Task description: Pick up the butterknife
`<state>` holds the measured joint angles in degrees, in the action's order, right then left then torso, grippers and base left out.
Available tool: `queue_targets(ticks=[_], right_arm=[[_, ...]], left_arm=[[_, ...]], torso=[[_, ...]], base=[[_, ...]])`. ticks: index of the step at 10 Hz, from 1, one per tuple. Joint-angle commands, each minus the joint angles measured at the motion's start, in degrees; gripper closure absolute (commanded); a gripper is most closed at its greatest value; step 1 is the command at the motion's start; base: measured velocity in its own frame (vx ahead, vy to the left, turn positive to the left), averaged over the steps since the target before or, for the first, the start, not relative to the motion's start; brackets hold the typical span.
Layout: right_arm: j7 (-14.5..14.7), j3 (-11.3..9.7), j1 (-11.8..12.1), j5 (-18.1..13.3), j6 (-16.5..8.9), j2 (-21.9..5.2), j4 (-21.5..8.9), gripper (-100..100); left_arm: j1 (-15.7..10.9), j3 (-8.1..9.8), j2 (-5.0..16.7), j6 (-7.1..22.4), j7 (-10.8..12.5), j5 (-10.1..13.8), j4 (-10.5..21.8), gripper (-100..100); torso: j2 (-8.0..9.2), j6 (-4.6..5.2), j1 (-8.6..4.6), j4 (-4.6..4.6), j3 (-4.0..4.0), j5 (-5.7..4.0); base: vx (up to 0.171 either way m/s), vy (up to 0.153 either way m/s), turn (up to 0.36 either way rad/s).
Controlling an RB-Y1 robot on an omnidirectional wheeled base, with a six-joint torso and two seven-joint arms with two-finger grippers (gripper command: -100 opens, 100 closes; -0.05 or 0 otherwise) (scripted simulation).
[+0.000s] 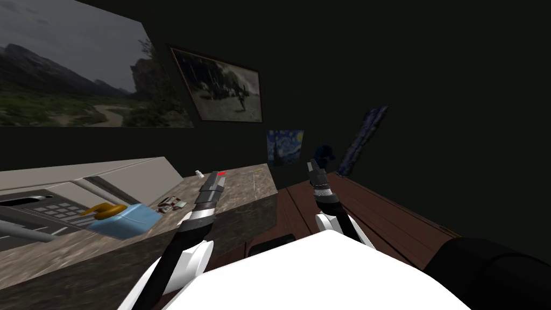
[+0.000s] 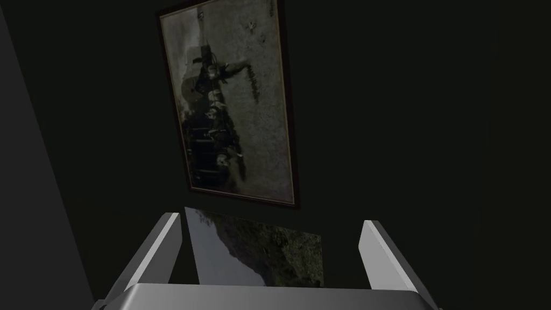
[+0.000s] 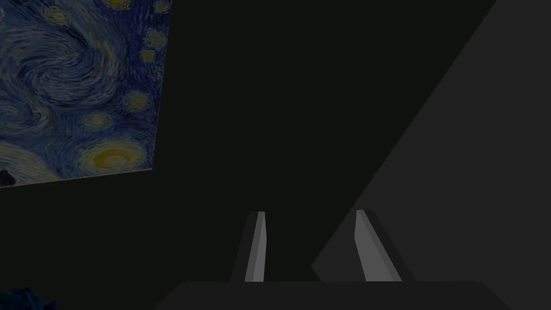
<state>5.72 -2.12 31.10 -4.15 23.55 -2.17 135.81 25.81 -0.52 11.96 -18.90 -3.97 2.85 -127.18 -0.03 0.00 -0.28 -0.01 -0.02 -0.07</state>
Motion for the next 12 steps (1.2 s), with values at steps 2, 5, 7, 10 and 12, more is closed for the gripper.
queue_targets(ticks=[2,5,7,10,12], right_arm=[[0.0,0.0,0.0,0.0,0.0,0.0,0.0,0],[0.0,0.0,0.0,0.0,0.0,0.0,0.0,0],[0.0,0.0,0.0,0.0,0.0,0.0,0.0,0],[0.0,0.0,0.0,0.0,0.0,0.0,0.0,0],[0.0,0.0,0.0,0.0,0.0,0.0,0.0,0]], left_arm=[[-2.4,-1.05,4.3,3.5,-1.0,0.7,1.6,-100],[-4.6,-1.91,8.5,6.9,-1.7,1.6,3.1,-100],[-5.7,-2.35,11.4,8.7,-2.1,2.0,3.8,-100],[-8.0,-3.22,16.0,12.4,-2.9,2.9,5.4,-100],[-9.1,-3.64,18.7,14.3,-3.2,3.3,6.3,-100]], torso=[[-0.01,0.02,-0.03,0.00,-0.01,0.00],[0.00,0.02,-0.01,0.00,0.00,0.00],[0.00,-0.01,0.00,0.00,0.00,0.00],[-0.02,-0.02,-0.05,-0.01,-0.01,-0.02],[0.00,0.01,-0.07,0.00,0.00,-0.02]], base=[[0.014,-0.092,-0.132],[0.011,-0.081,-0.108],[0.010,-0.076,-0.083],[0.015,-0.092,-0.121],[0.018,-0.088,-0.130]])
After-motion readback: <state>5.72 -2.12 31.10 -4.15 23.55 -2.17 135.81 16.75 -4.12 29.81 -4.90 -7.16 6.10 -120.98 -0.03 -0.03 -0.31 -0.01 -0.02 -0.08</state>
